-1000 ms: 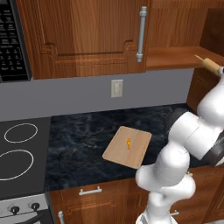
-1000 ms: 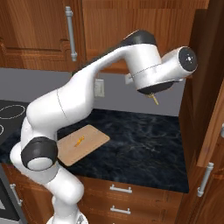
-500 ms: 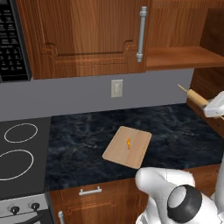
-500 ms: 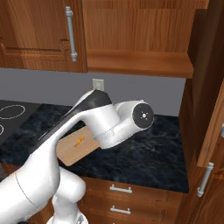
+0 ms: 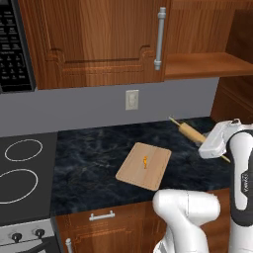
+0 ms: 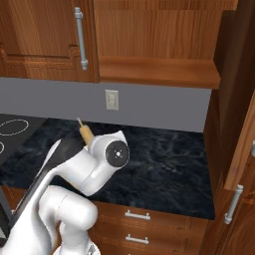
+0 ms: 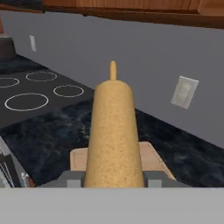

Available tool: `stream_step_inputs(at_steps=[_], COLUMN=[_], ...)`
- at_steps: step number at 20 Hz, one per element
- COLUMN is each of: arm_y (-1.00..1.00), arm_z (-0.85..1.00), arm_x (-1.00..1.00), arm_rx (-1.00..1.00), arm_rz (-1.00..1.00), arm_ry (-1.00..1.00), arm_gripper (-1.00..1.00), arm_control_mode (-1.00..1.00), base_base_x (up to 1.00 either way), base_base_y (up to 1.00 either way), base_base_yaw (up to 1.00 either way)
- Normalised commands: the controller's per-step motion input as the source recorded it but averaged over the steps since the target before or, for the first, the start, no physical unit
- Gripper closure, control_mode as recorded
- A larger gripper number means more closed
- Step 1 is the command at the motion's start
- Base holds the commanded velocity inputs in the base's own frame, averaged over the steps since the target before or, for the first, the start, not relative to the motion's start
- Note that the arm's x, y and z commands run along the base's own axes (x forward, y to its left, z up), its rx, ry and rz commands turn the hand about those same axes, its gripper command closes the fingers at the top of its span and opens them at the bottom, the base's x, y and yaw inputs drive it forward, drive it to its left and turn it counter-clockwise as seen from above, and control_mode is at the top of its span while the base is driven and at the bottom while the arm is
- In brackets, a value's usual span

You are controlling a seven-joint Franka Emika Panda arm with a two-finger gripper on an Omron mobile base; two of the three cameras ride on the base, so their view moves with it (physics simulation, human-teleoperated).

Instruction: Open the cabinet, retrieve the rolling pin, and place it next to the meat on the cutting board to prepare for tenderizing.

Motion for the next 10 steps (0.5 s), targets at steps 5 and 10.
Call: stream_step_inputs(at_steps=[5,10], arm_y=[0.65,0.38], arm_z=[-0.13,-0.11], arm_x=[0.14,0.44], arm_rx=[0.00,0.00], arm_rz=[0.24,0.29], arm_ry=[0.13,0.15], arm_gripper=[1.00,1.00], arm_control_mode=[-1.00,-1.00], base_base_x=[0.00,0.00], base_base_y=[0.00,0.00], base_base_yaw=[0.00,0.00])
